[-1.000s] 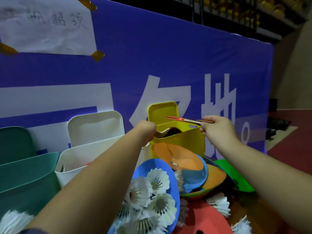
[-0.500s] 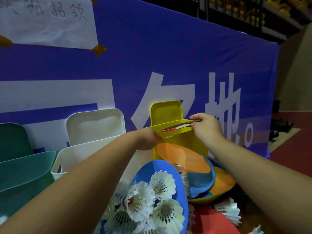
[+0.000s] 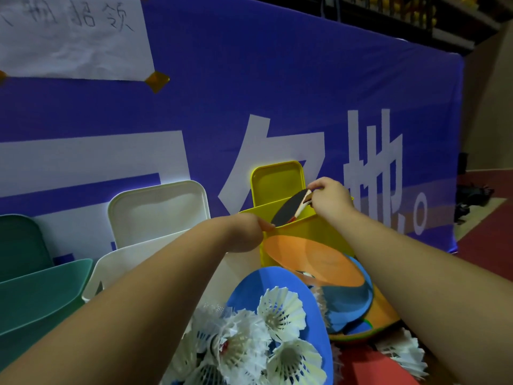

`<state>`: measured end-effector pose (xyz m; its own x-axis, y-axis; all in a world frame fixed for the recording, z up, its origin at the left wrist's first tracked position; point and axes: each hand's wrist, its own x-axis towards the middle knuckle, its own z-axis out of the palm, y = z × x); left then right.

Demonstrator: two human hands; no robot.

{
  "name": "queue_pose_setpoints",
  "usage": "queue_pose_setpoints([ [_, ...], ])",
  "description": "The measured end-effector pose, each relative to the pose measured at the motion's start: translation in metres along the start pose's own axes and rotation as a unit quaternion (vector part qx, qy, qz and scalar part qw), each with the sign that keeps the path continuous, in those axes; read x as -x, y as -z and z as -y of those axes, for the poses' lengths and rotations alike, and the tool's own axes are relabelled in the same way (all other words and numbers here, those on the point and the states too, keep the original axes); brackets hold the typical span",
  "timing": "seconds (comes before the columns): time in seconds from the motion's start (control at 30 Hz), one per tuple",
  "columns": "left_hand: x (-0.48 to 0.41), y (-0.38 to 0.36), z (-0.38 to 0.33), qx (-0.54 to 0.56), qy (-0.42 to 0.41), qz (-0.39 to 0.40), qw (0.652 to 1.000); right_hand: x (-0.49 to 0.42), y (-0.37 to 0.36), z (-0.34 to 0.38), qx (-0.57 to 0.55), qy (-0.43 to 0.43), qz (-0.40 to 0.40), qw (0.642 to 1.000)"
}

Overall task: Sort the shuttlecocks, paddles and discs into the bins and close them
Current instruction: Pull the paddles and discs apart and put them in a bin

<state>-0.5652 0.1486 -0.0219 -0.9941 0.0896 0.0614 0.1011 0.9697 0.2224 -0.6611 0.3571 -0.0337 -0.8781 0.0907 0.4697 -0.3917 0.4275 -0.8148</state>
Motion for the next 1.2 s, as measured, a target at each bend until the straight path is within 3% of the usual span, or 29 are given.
queue_pose_setpoints([
  [0.17, -0.005, -0.001, 0.002, 0.014, 0.009, 0.0, 1.0, -0.003, -0.012, 0.009, -0.029, -0.001, 0.024, 0.999],
  [0.43, -0.006, 0.003, 0.0, 0.009, 0.018, 0.012, 1.0, -0.011, -0.018, 0.025, 0.127, 0.045, 0.079, 0.988],
  [0.57, -0.003, 0.004, -0.002, 0.01, 0.02, 0.016, 1.0, -0.014, -0.014, 0.031, 0.026, 0.036, 0.05, 0.998],
  [0.67, -0.001, 0.004, -0.008, -0.004, 0.03, 0.014, 0.999, -0.012, -0.011, 0.035, -0.002, 0.042, 0.071, 0.997],
  [1.07, 0.001, 0.002, -0.004, 0.019, 0.043, 0.011, 0.999, -0.003, -0.014, 0.051, 0.206, 0.162, 0.116, 0.958],
  [1.2, 0.0, 0.002, -0.006, 0.013, 0.051, 0.025, 0.998, -0.005, -0.008, 0.065, 0.309, 0.214, 0.172, 0.911],
])
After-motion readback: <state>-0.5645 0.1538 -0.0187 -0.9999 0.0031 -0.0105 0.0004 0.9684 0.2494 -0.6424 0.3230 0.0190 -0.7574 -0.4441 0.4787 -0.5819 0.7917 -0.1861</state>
